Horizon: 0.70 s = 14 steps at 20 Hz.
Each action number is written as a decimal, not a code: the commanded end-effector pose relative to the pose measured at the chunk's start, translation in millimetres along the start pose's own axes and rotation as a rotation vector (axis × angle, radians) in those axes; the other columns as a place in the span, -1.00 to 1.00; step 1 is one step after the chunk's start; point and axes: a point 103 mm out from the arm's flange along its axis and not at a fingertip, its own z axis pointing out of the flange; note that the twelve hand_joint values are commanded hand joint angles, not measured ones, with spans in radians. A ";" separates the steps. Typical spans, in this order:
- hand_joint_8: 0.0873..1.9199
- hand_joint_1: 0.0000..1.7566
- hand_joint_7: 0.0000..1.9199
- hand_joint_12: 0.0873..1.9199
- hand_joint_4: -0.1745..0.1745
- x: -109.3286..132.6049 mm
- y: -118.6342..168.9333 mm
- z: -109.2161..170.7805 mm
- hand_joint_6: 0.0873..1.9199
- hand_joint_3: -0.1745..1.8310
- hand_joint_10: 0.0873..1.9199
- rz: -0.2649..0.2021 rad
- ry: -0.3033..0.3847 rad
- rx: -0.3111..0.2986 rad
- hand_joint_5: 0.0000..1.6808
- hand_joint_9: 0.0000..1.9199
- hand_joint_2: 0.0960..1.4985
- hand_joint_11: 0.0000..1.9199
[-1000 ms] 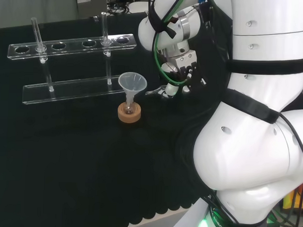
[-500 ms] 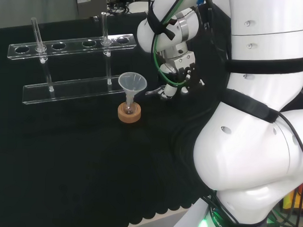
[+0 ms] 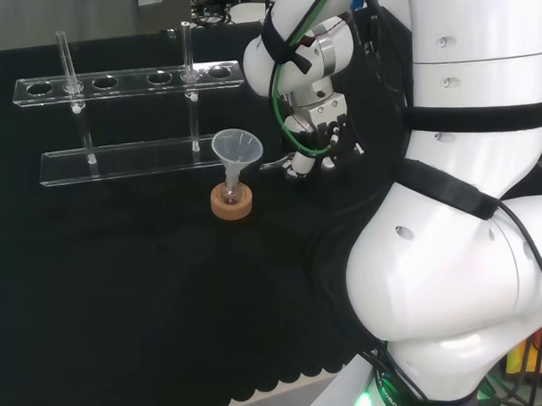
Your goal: Pick up the weighing funnel.
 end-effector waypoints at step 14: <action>-0.33 0.03 -0.32 0.23 -0.20 -5.9 -0.4 2.0 -0.27 -0.17 -0.55 -0.004 0.006 -0.001 -0.21 -0.11 -0.19 -0.36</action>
